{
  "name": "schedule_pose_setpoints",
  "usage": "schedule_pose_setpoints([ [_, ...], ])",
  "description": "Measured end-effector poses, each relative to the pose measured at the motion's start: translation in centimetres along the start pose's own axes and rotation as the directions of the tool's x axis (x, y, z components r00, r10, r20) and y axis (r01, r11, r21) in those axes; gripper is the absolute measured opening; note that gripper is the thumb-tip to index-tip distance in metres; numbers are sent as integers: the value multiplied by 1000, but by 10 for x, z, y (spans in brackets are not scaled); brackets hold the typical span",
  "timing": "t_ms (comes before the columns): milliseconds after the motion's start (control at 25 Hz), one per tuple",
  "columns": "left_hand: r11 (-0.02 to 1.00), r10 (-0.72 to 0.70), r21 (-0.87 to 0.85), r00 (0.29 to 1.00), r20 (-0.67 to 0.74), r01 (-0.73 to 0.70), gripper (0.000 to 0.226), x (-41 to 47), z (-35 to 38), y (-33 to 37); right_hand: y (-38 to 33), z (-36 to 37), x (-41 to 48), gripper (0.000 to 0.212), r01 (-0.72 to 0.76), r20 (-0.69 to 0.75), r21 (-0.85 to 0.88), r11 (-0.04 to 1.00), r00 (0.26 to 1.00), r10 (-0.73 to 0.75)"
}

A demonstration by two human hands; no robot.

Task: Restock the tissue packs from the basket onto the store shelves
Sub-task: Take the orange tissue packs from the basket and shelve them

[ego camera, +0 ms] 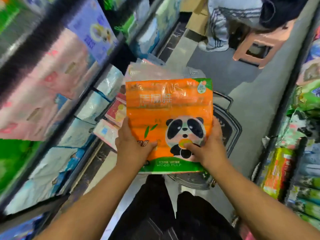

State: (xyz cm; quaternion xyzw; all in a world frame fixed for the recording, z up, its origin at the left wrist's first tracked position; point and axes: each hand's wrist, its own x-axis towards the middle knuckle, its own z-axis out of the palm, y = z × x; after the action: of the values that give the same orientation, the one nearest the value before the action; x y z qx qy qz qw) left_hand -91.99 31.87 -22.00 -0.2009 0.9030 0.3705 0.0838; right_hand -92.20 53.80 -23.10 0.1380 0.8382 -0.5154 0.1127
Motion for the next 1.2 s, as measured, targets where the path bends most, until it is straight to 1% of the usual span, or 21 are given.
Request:
schedule_pose_setpoints([
  [120, 998, -50, -41, 992, -114, 46, 116, -35, -37, -1, -41, -2, -6, 116, 160, 126, -114, 981, 981, -145],
  [200, 994, -96, -62, 983, -160, 87, 116, -56, -59, -3, -68, 1, -11, 119, 276, 209, -161, 948, 948, -240],
  [240, 992, -112, -69, 979, -169, 102, 115, -65, -68, -4, -80, 3, -14, 119, 323, 249, -173, 930, 928, -276],
  [320, 985, -155, -113, 963, -219, 133, 117, -82, -92, -11, -104, 13, -20, 120, 444, 356, -192, 875, 863, -359],
  [400, 978, -194, -126, 940, -281, 164, 119, -97, -114, -22, -124, 30, -26, 121, 526, 435, -203, 826, 804, -405],
  [560, 960, -276, -156, 874, -400, 232, 120, -127, -159, -50, -163, 75, -47, 123, 617, 564, -166, 769, 700, -439],
  [680, 946, -322, -176, 843, -430, 271, 120, -138, -192, -74, -191, 109, -59, 123, 664, 609, -127, 737, 638, -470],
  [760, 946, -324, -170, 836, -443, 276, 119, -140, -217, -89, -214, 133, -66, 123, 688, 628, -110, 717, 608, -487],
  [880, 955, -297, -160, 835, -464, 250, 118, -135, -254, -108, -250, 167, -68, 122, 720, 630, -133, 682, 592, -503],
  [1040, 966, -254, -166, 832, -493, 197, 115, -113, -302, -135, -290, 212, -70, 120, 731, 618, -125, 671, 586, -524],
  [1120, 965, -257, -179, 839, -479, 194, 114, -97, -323, -145, -305, 230, -68, 119, 734, 604, -139, 664, 595, -530],
  [1200, 969, -235, -185, 849, -474, 165, 112, -81, -342, -155, -320, 246, -65, 119, 723, 591, -176, 668, 620, -516],
])
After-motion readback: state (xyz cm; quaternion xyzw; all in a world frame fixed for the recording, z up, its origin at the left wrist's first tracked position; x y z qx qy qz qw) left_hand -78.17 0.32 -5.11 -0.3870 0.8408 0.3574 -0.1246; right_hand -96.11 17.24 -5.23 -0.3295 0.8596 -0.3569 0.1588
